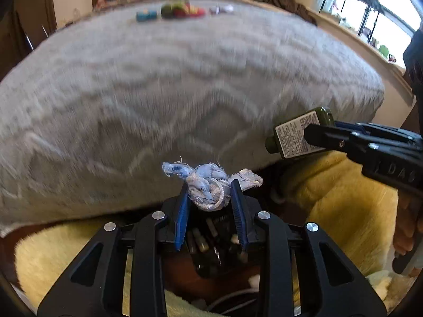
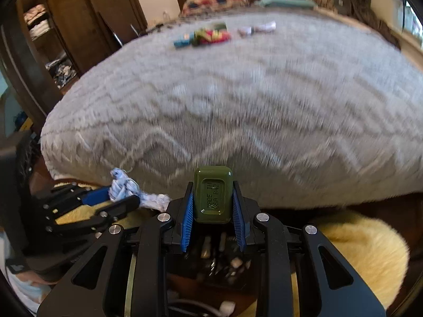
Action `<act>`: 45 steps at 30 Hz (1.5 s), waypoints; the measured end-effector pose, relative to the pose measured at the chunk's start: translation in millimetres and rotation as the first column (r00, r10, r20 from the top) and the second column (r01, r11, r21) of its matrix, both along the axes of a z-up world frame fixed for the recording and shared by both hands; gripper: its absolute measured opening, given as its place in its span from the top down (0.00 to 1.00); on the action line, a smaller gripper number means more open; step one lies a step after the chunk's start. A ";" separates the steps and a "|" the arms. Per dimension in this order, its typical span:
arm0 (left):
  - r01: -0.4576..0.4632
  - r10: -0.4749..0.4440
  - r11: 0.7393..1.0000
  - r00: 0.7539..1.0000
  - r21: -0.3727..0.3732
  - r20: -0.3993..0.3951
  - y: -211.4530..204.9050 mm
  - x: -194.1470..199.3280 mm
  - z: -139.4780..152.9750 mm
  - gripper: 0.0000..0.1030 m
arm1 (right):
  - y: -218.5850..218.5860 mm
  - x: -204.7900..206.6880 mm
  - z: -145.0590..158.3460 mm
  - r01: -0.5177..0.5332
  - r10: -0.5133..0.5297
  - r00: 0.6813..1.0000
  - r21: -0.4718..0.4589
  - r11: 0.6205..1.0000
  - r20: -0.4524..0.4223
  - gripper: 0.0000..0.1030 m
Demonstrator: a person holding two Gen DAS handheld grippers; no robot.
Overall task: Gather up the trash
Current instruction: 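Lower the cloth and green box into the bin and open both tools, then move both open tools back over the items on the bed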
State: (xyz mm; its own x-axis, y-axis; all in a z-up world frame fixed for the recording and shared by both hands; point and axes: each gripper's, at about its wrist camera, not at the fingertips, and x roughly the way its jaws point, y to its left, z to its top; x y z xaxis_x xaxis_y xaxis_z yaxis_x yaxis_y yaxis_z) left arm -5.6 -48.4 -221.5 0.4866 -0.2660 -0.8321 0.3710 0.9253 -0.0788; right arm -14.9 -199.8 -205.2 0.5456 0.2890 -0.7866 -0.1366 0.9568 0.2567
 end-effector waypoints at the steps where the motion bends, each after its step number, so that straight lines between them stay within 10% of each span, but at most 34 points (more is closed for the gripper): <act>1: -0.001 0.001 1.000 1.000 0.007 -0.021 0.3 1.6 -8.5 0.72 | 0.6 2.0 -8.0 0.000 0.000 1.000 -0.001 1.000 -0.024 0.73; 17: 0.010 0.004 0.999 0.949 0.043 -0.315 -5.2 12.4 -112.0 0.72 | 10.5 7.7 -96.8 0.001 -0.011 0.969 -0.039 0.999 -0.246 0.73; 33: -0.010 0.026 0.999 0.928 0.044 -0.371 -1.9 18.6 -126.1 0.60 | 7.4 19.0 -113.4 0.008 -0.015 0.958 -0.027 1.000 -0.286 0.71; 45: -0.032 0.046 0.997 0.969 0.064 -0.243 6.5 14.7 -73.5 0.26 | -17.7 23.0 -75.1 0.090 -0.092 0.979 -0.022 0.996 -0.180 0.18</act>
State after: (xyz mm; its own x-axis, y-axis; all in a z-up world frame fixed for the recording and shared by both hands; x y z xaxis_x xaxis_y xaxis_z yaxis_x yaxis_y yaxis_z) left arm 9.1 -41.8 -295.0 0.2759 -0.1978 -0.9406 0.3110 0.9443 -0.1074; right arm 8.1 -217.5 -280.2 0.4182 0.2334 -0.8779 -0.0012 0.9666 0.2564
